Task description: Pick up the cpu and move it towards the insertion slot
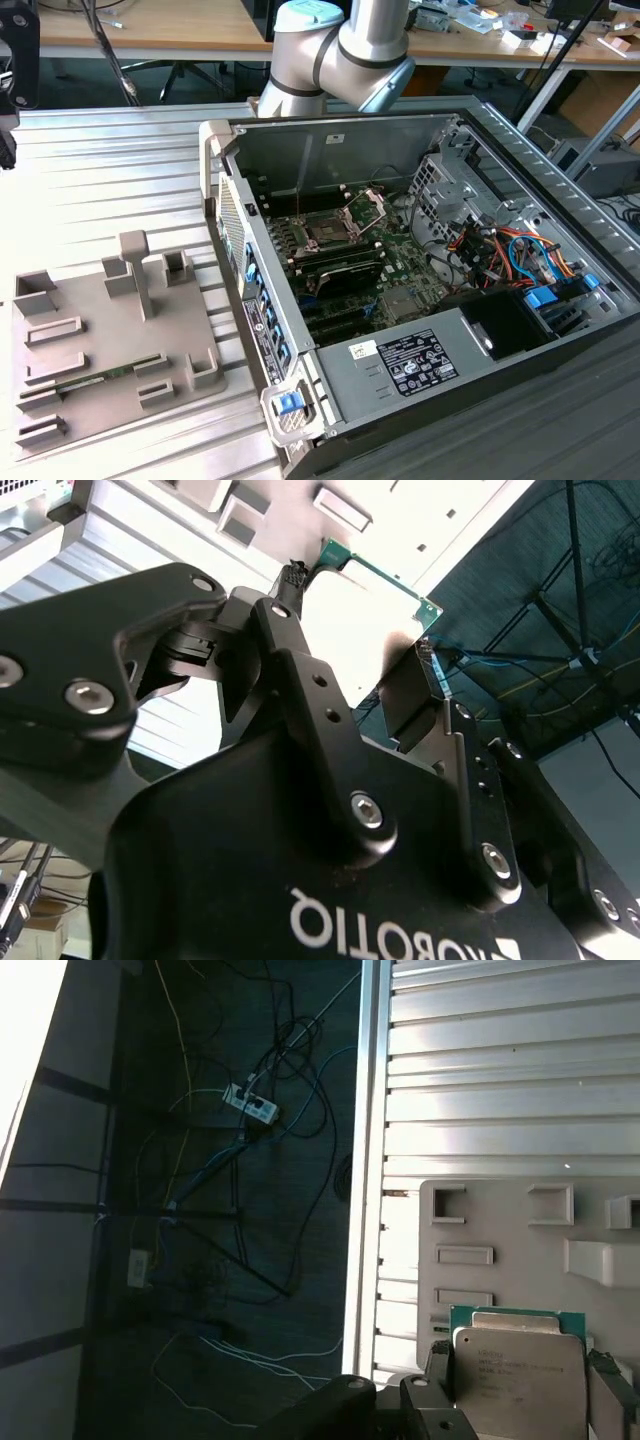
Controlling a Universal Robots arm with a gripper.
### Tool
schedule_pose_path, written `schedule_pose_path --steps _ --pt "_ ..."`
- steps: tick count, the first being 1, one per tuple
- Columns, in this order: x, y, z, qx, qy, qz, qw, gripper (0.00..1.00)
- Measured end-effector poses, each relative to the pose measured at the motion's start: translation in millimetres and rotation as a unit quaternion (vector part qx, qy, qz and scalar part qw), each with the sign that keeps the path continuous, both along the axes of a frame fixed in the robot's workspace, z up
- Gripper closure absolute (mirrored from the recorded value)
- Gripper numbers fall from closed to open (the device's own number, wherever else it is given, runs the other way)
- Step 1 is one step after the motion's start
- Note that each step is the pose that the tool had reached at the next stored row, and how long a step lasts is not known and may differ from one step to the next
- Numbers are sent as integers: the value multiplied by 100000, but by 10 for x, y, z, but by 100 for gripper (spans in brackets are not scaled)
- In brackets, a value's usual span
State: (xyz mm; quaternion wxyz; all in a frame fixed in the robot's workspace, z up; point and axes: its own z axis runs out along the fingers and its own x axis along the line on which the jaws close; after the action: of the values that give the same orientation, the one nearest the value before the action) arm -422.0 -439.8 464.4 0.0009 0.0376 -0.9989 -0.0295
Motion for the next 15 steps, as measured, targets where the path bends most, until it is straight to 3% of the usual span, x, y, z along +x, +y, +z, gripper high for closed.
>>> schedule_pose_path --steps 15 --pt "86 0 0 0 3 0 100000 45"
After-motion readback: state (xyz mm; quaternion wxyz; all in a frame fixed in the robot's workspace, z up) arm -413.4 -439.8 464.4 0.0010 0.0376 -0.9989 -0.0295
